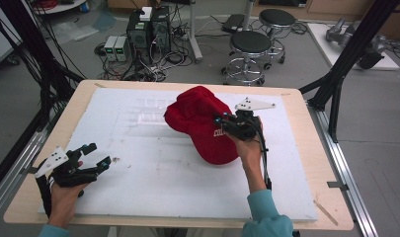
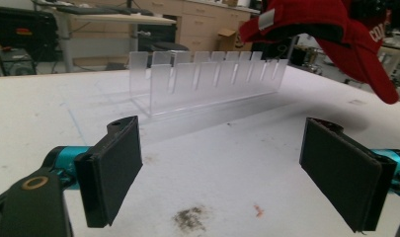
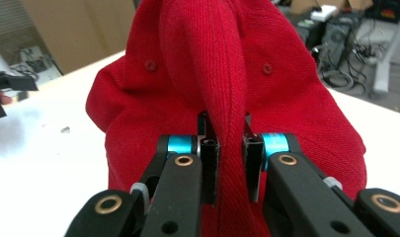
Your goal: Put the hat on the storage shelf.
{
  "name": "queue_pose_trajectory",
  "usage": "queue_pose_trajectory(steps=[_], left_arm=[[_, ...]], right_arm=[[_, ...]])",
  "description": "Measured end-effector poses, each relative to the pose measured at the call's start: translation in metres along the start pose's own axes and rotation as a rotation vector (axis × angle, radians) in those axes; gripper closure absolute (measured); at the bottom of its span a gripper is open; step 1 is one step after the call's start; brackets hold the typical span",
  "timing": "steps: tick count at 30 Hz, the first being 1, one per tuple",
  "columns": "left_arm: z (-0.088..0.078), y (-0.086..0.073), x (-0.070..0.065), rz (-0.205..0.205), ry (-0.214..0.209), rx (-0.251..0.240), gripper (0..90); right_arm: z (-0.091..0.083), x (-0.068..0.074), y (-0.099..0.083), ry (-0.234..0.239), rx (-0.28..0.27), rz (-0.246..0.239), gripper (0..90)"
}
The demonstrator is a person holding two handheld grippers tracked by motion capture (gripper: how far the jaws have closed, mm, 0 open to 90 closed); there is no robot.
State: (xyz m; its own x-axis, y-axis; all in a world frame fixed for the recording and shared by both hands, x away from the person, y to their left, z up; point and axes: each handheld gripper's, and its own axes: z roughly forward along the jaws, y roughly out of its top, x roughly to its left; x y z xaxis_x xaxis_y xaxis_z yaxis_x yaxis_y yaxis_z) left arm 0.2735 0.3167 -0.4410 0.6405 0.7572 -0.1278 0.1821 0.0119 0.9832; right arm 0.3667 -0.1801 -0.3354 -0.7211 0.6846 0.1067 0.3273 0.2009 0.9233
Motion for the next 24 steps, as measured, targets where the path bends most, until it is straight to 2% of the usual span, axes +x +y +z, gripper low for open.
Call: queue_pose_trajectory(steps=[1,3,7,12,17,24], left_arm=[[0.001,0.002,0.000,0.002,-0.011,0.007,16.5],[0.002,0.010,-0.001,-0.031,-0.053,0.010,16.6],[0.005,0.025,-0.006,-0.026,-0.089,0.027,16.6],[0.015,0.045,-0.016,-0.023,-0.159,0.067,16.5],[0.032,0.061,-0.028,-0.045,-0.224,0.110,16.6],[0.060,0.074,-0.052,-0.034,-0.296,0.165,16.6]], right_arm=[[0.000,0.002,0.002,0.008,-0.006,-0.006,83.5],[0.001,0.005,0.005,0.021,-0.013,-0.010,83.5],[0.003,0.013,0.012,0.040,-0.030,-0.030,83.4],[0.005,0.021,0.017,0.064,-0.054,-0.048,83.4],[0.008,0.029,0.023,0.081,-0.066,-0.057,83.4],[0.016,0.041,0.030,0.122,-0.090,-0.079,83.4]])
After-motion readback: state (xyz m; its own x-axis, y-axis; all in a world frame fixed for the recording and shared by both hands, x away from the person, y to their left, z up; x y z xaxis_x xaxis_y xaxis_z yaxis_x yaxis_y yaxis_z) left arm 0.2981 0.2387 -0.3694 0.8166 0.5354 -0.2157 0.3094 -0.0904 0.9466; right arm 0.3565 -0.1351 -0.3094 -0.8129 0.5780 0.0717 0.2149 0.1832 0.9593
